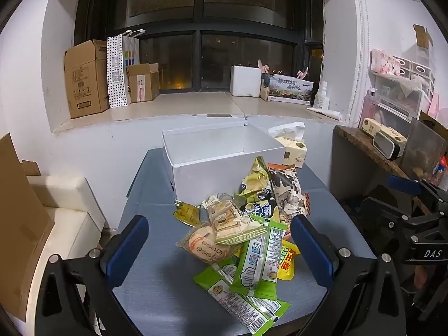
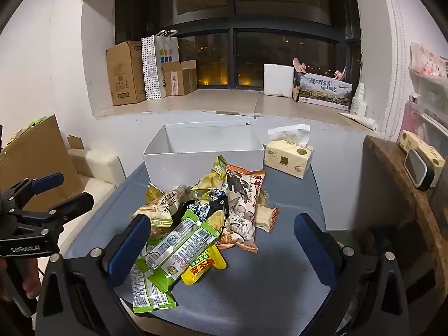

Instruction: Organize snacks

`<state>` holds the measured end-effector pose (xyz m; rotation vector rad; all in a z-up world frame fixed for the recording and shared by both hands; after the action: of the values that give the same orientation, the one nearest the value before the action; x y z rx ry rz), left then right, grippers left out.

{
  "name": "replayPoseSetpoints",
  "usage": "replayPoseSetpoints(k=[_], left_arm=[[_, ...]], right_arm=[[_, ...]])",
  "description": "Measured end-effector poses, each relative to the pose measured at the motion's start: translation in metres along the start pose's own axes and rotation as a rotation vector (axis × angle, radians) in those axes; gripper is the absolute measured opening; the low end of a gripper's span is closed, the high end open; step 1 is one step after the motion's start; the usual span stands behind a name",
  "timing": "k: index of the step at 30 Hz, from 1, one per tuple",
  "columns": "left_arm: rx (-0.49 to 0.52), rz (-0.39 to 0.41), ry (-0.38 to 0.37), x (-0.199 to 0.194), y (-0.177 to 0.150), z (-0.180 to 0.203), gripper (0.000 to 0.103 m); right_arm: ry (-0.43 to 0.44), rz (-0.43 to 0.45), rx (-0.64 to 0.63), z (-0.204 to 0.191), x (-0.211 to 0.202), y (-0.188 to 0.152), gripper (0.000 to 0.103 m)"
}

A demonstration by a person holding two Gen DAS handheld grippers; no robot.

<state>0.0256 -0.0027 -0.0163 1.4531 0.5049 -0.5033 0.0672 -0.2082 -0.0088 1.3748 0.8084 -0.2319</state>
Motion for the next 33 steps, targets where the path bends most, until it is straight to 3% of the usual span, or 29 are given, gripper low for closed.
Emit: replayPoseSetpoints(k=[33], left_arm=[[0.002, -0.01, -0.001, 0.001, -0.0019, 0.0025, 0.103]], right_arm=[[0.009, 0.002, -0.009, -0.0035, -0.0002, -0.0021, 0.103]])
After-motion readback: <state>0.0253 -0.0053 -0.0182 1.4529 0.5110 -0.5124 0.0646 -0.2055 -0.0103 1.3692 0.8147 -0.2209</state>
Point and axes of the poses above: each gripper's, at about its wrist camera, not at the fingertips, and x roughly the way its jaws point, z to its right, y to its top, the point moved 3 cm from there along x, roughly the way its jaws point, and after that the axes turned 4 degrees about -z, right-handed, at the moved point
